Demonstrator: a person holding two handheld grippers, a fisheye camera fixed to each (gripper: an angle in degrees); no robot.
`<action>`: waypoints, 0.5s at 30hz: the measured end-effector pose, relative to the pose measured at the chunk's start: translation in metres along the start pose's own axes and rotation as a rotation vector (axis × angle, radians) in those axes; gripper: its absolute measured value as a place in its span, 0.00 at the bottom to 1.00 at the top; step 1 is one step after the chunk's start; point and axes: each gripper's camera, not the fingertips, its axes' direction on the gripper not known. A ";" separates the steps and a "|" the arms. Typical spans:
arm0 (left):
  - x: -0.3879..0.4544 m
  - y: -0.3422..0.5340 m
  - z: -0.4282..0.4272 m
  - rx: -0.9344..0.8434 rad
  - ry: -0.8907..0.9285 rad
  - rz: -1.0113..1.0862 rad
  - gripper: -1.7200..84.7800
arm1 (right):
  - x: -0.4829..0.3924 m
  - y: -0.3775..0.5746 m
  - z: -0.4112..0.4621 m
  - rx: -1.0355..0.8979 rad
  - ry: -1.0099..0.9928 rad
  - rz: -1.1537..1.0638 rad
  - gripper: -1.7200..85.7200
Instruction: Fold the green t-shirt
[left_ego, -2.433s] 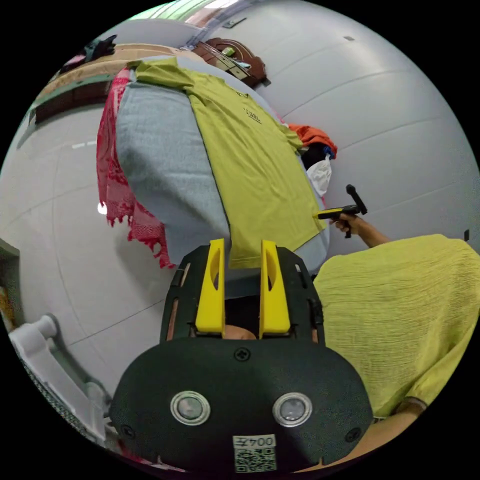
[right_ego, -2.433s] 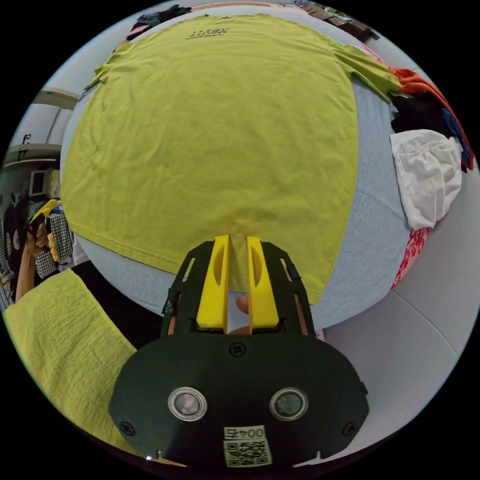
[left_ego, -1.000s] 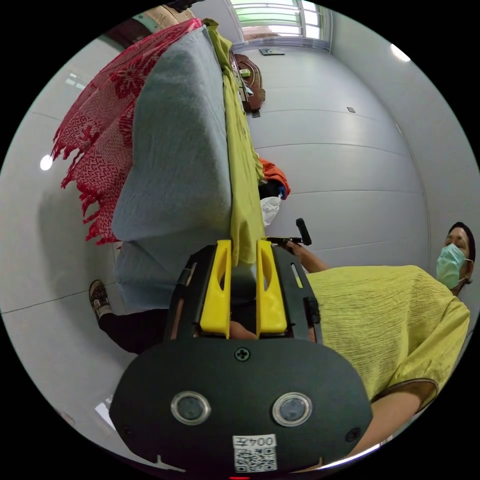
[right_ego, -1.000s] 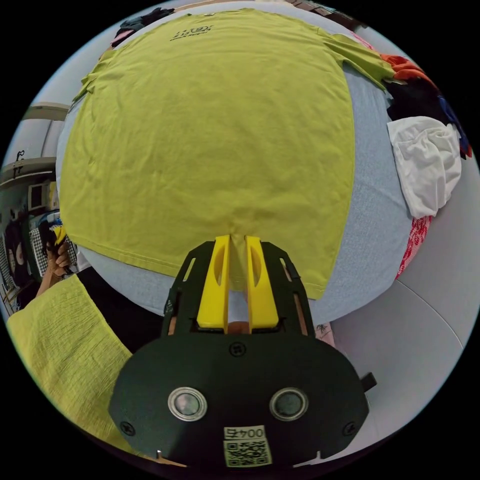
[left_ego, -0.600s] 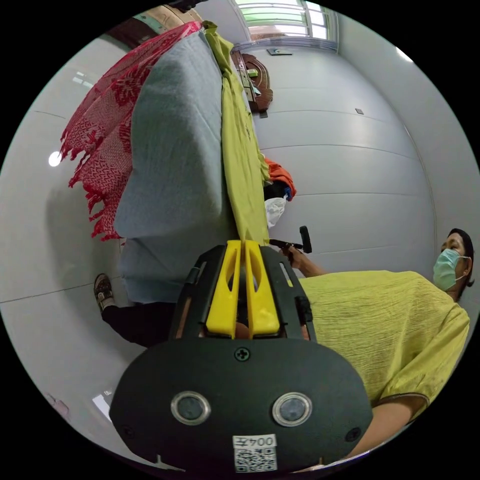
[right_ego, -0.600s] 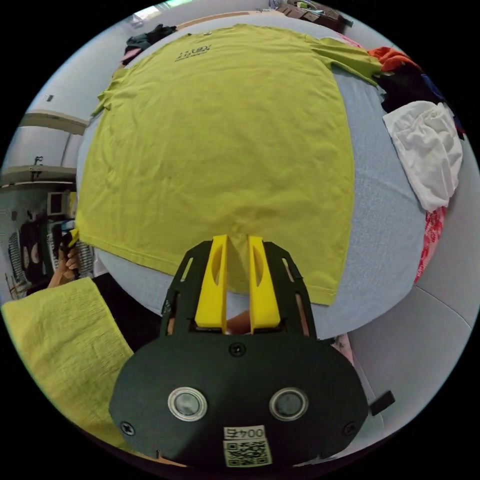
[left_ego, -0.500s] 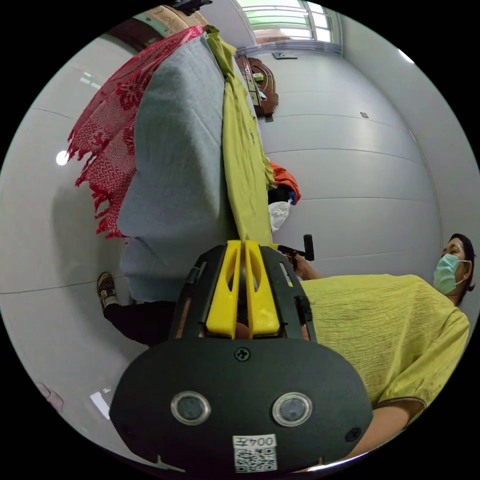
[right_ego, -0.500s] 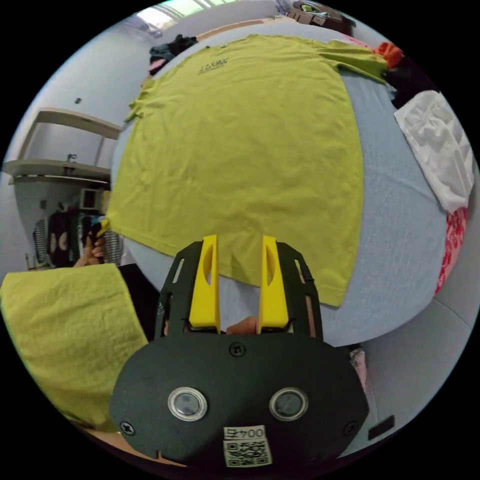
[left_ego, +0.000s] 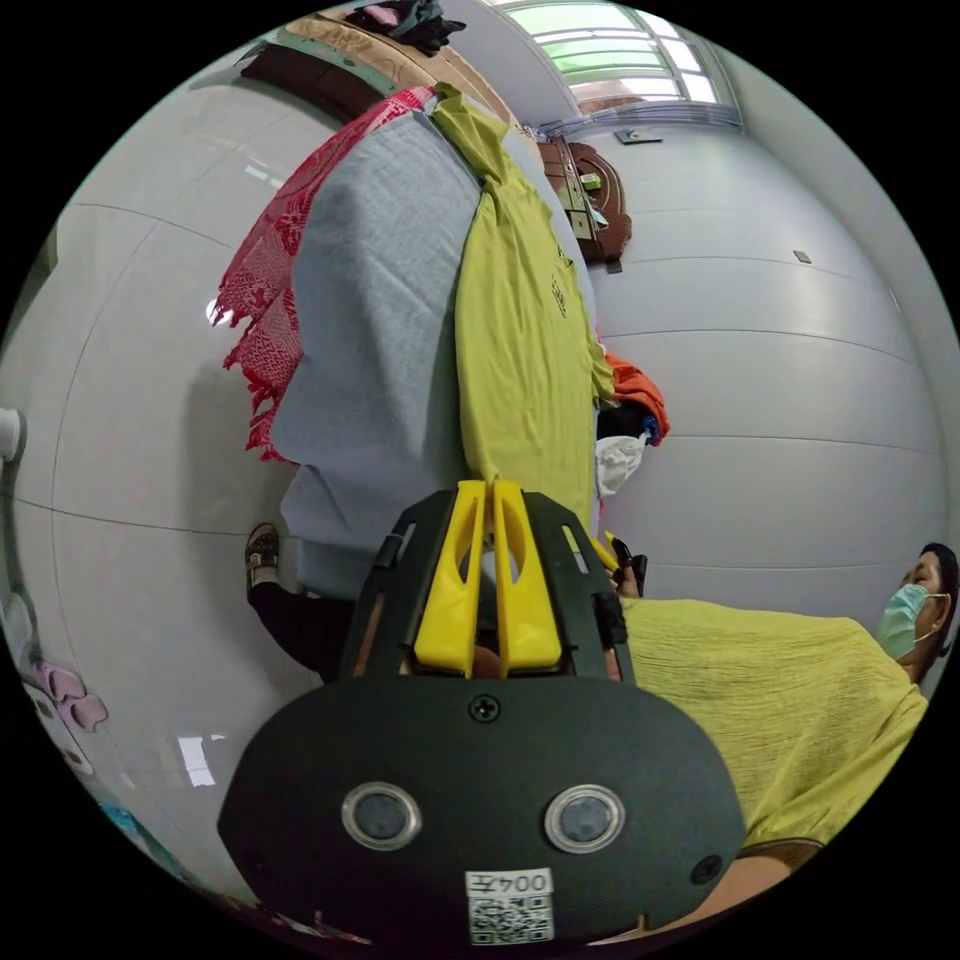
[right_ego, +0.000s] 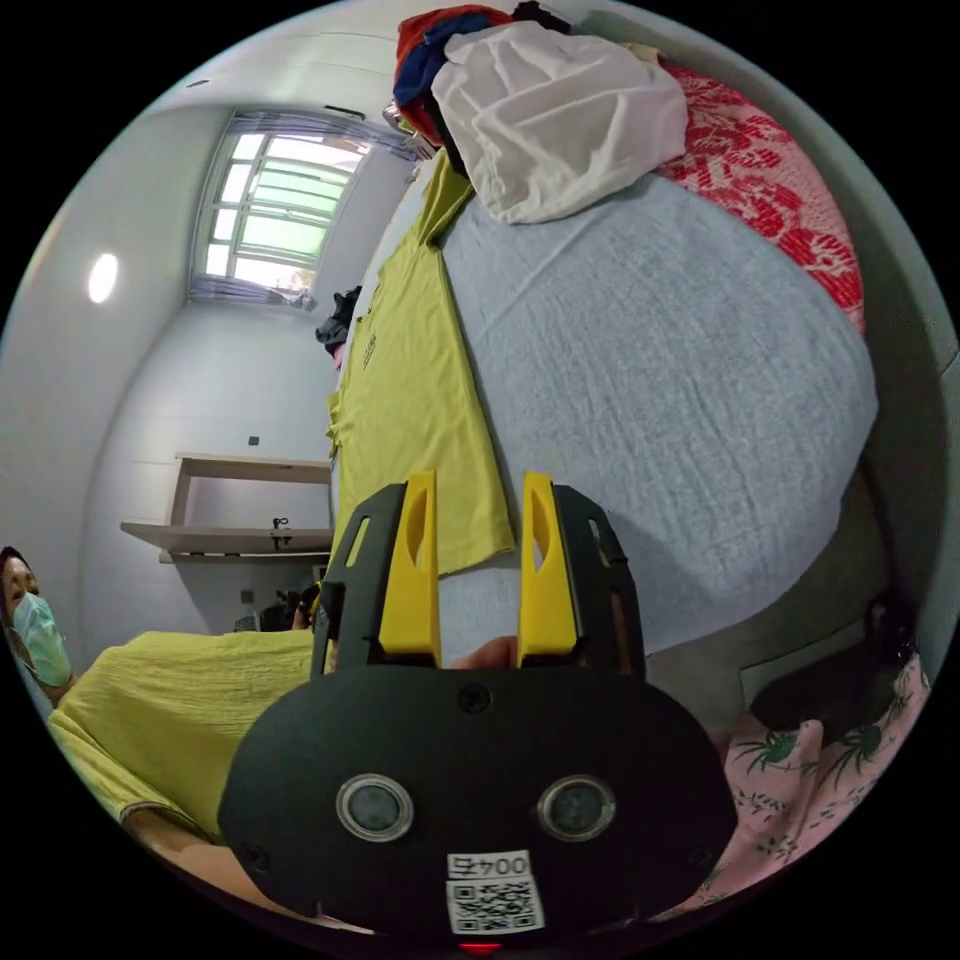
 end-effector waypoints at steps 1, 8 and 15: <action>0.006 0.001 0.003 -0.001 -0.005 0.002 0.04 | 0.001 0.000 0.001 -0.011 0.002 -0.004 0.16; 0.030 0.009 0.014 0.003 -0.031 0.008 0.04 | 0.002 0.008 -0.003 -0.099 -0.045 -0.089 0.14; 0.039 0.017 0.021 0.015 0.005 -0.027 0.04 | -0.007 -0.011 0.006 -0.154 -0.028 -0.106 0.06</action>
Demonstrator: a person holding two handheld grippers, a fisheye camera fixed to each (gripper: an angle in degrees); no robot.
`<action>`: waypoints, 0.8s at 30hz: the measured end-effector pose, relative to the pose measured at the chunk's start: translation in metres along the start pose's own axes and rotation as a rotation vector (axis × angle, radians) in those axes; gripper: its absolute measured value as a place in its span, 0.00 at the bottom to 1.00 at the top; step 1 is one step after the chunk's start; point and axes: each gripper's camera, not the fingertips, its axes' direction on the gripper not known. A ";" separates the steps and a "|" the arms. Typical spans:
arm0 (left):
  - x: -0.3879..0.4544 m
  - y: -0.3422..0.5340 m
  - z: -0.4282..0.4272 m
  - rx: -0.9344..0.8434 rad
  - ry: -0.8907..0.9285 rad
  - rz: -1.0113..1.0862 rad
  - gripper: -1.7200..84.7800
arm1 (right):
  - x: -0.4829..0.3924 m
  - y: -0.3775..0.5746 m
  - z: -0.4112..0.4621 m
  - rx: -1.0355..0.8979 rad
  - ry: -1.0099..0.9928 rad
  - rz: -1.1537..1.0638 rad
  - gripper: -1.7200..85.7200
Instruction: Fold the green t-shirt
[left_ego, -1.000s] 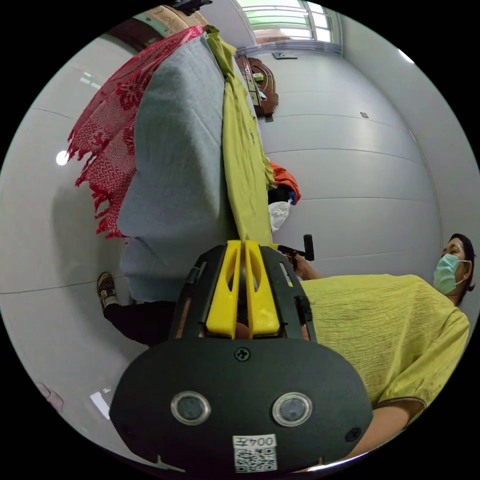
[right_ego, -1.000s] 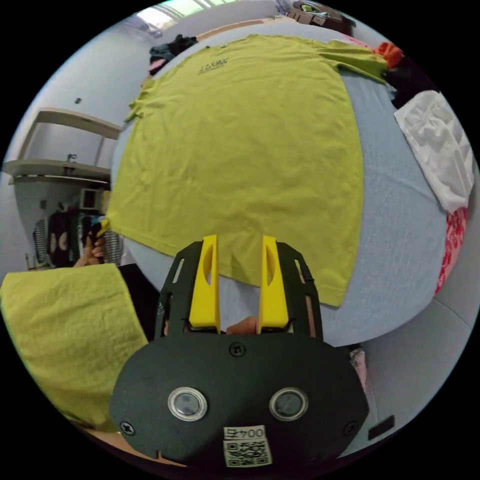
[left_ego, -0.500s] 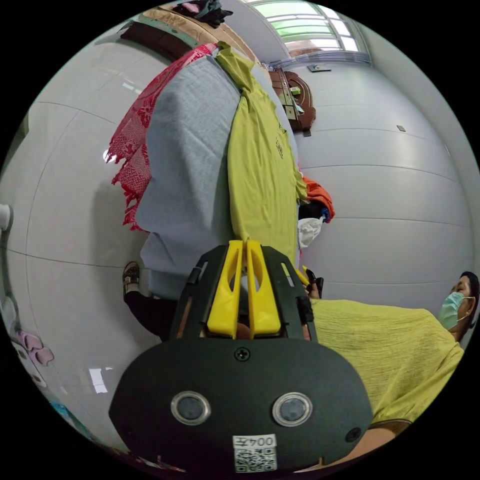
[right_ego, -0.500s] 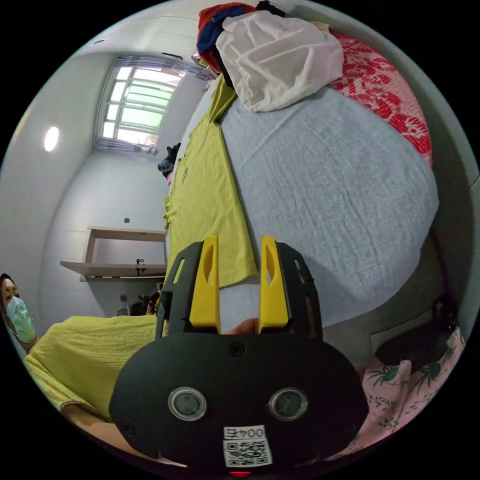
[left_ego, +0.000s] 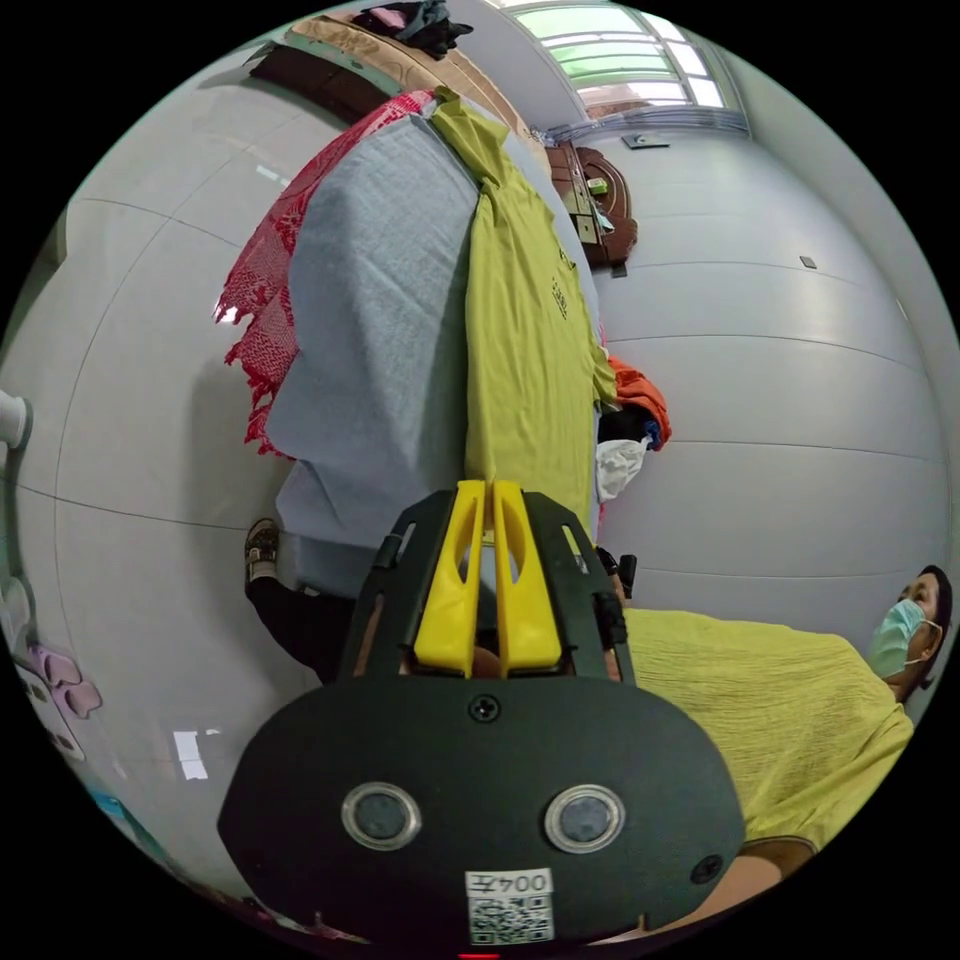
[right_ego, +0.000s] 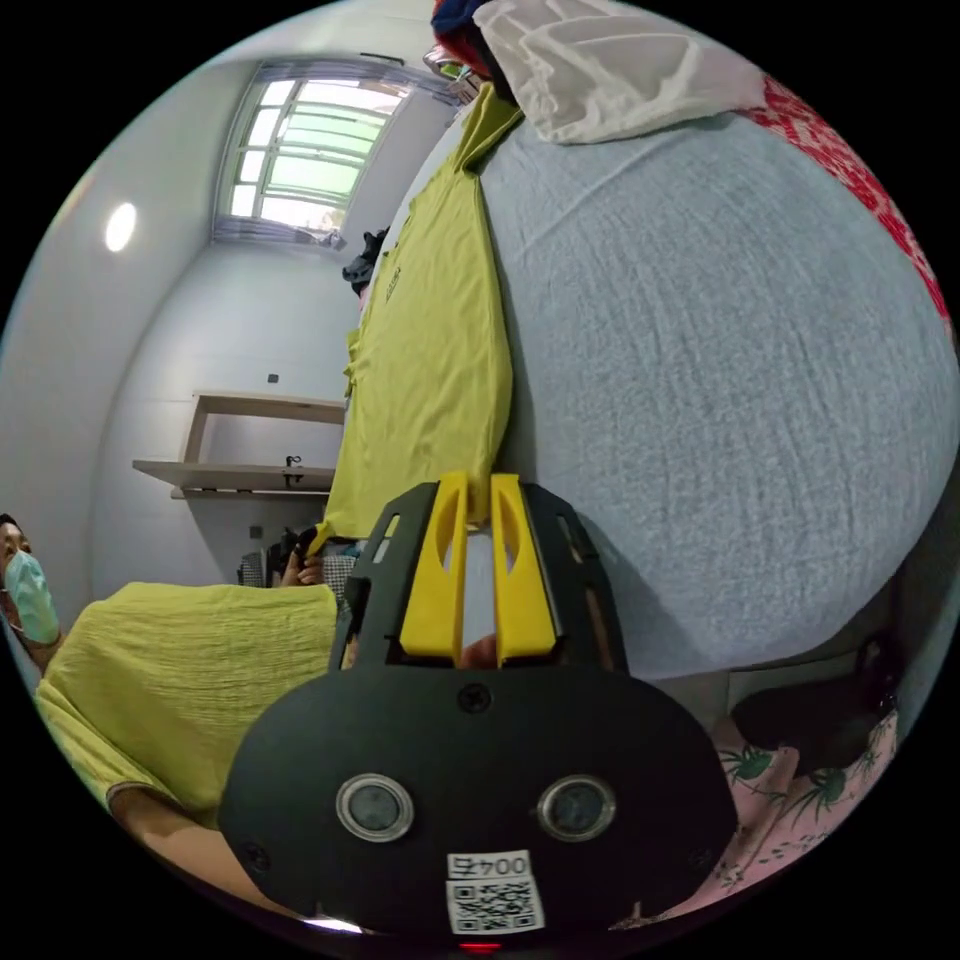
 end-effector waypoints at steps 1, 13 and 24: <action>0.002 0.001 0.000 0.006 0.004 -0.005 0.04 | -0.002 -0.001 0.000 0.003 0.002 -0.001 0.05; 0.053 0.005 -0.034 0.056 0.070 0.070 0.03 | -0.097 -0.031 -0.084 0.137 0.056 -0.133 0.02; 0.071 0.043 -0.060 0.017 0.058 0.078 0.03 | -0.109 0.014 -0.117 0.109 0.083 -0.133 0.02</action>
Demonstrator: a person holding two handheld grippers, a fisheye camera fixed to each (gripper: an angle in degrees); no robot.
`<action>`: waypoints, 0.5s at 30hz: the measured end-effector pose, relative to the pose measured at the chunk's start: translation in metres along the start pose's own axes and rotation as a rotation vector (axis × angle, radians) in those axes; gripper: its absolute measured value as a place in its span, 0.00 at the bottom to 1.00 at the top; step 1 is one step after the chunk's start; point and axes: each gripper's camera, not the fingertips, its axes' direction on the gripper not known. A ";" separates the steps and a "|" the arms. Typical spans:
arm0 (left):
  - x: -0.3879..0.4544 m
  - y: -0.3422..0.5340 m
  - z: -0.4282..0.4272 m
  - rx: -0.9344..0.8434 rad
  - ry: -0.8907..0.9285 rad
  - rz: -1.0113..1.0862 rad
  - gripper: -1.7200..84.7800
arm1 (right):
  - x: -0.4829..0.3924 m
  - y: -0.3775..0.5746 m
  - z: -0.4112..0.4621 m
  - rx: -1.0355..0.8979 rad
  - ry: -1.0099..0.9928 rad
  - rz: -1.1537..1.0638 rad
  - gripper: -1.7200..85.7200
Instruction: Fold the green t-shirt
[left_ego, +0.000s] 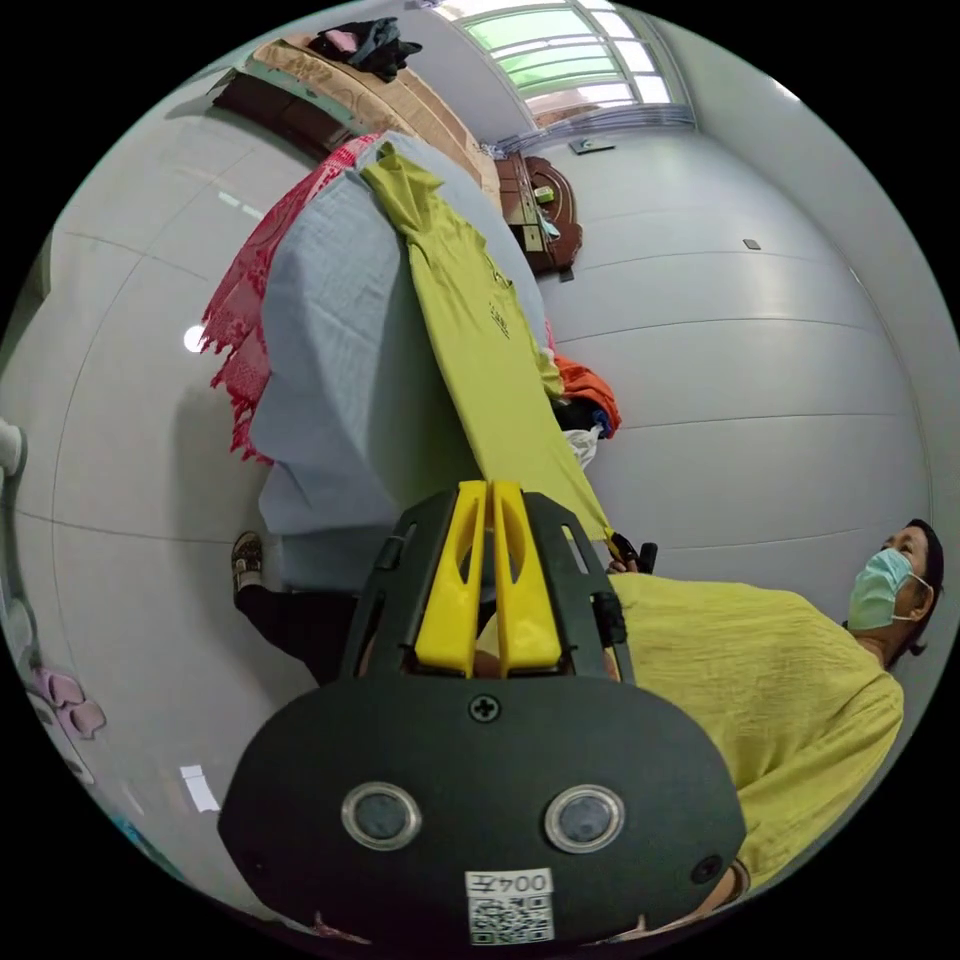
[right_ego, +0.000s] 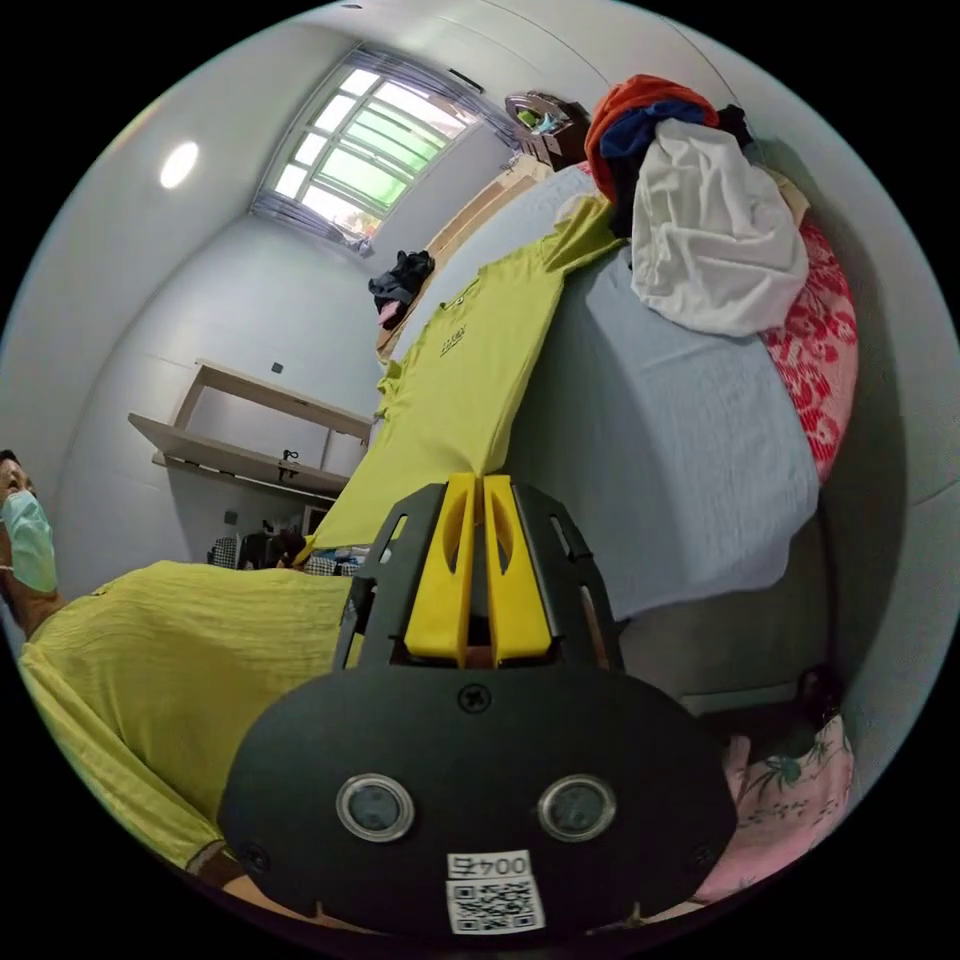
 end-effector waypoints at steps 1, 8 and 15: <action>-0.002 0.009 -0.002 -0.006 0.001 -0.017 0.03 | 0.003 0.006 0.001 -0.010 0.001 0.013 0.02; -0.023 0.043 -0.002 -0.021 0.052 -0.170 0.03 | 0.073 0.059 0.018 -0.017 -0.073 0.253 0.02; 0.018 -0.011 -0.017 0.113 0.182 -0.103 0.03 | 0.068 -0.026 0.009 0.085 -0.169 0.203 0.02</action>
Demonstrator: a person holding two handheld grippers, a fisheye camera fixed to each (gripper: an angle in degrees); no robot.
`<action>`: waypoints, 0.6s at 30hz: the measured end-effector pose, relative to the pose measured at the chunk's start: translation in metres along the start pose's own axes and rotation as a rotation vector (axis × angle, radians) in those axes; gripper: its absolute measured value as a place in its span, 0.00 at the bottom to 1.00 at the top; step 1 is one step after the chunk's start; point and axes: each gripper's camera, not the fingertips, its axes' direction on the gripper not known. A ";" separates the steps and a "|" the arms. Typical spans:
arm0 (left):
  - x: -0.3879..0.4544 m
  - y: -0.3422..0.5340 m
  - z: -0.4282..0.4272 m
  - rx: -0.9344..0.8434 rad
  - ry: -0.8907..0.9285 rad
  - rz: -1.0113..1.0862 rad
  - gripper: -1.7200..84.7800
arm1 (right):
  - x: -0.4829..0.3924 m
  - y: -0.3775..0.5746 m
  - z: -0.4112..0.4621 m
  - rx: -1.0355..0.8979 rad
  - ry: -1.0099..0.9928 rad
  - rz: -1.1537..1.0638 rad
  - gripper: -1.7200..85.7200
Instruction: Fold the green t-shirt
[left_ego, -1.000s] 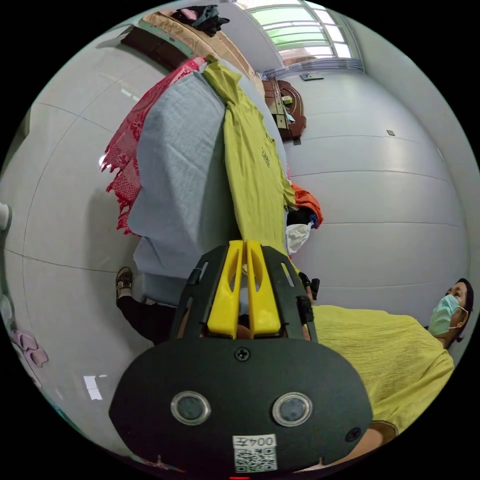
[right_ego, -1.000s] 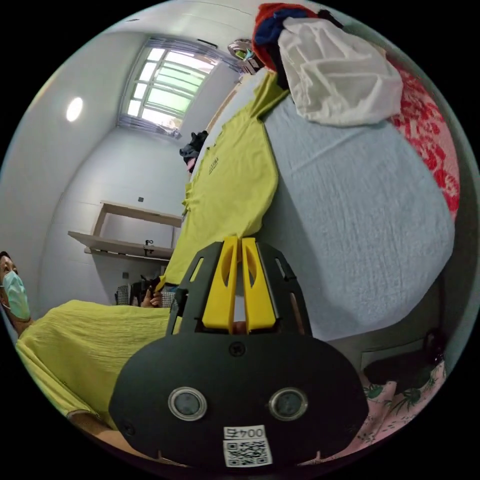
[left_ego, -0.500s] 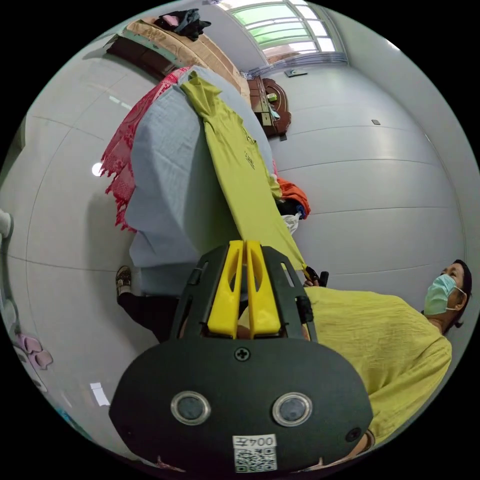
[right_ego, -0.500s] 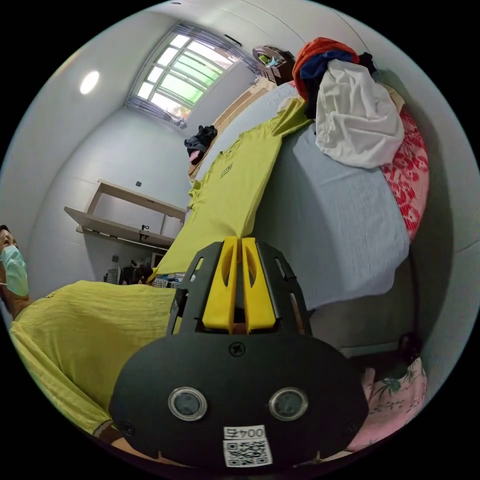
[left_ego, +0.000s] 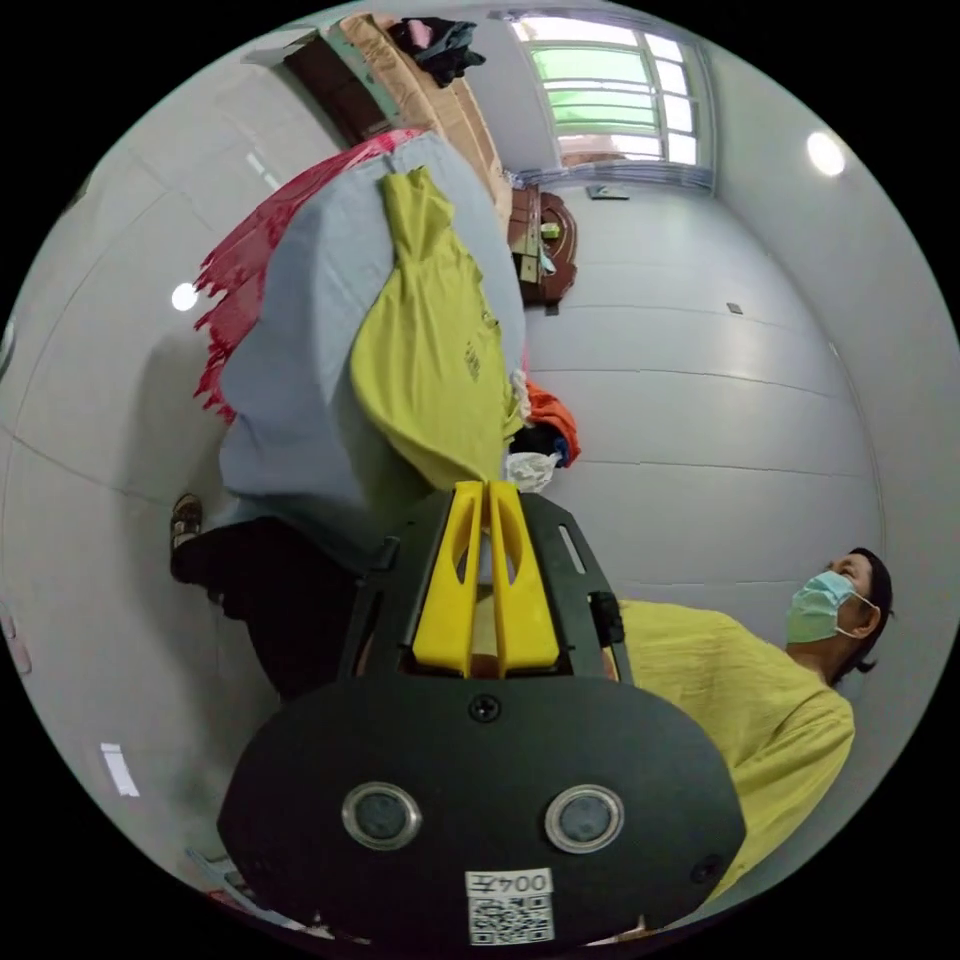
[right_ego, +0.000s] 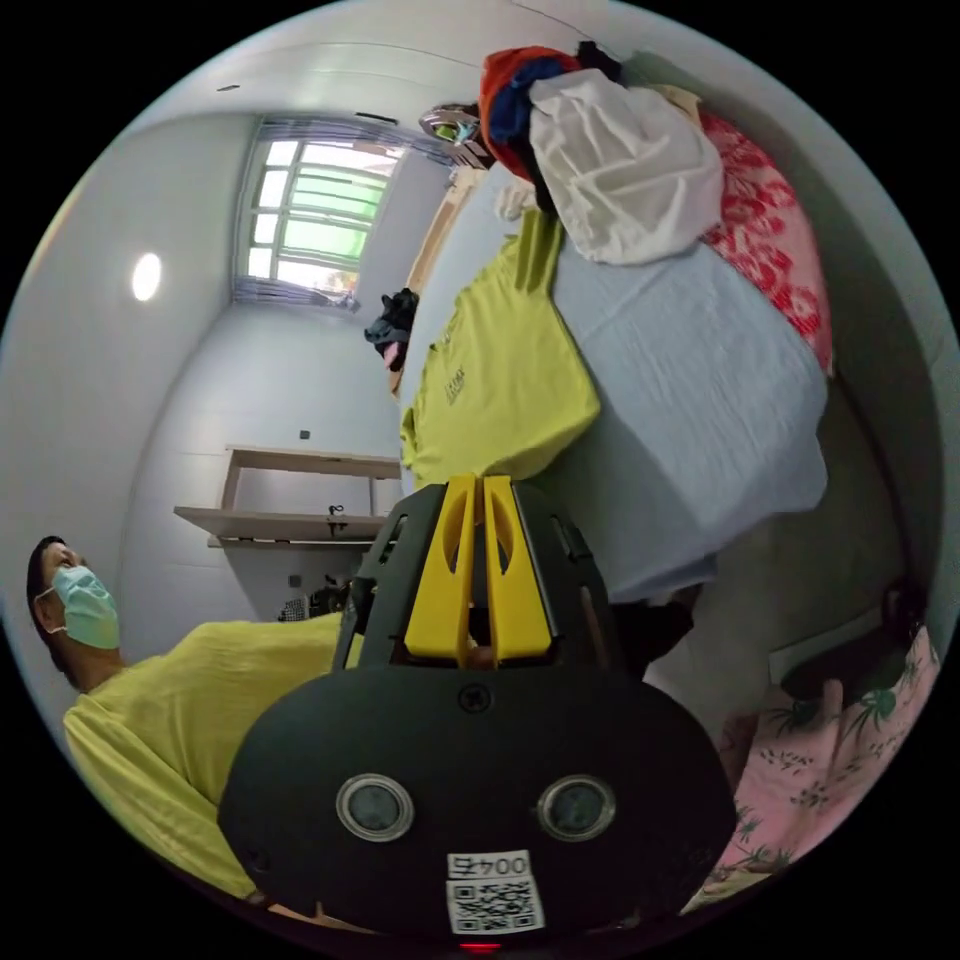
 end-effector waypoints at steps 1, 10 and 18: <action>0.011 -0.016 0.000 0.010 0.016 0.007 0.03 | -0.005 -0.010 0.001 0.008 -0.004 -0.007 0.02; 0.065 -0.158 0.017 0.108 0.101 0.056 0.03 | -0.060 -0.159 0.052 0.063 0.010 -0.112 0.02; 0.072 -0.287 0.047 0.095 0.068 0.035 0.03 | -0.056 -0.288 0.132 0.048 0.105 -0.067 0.02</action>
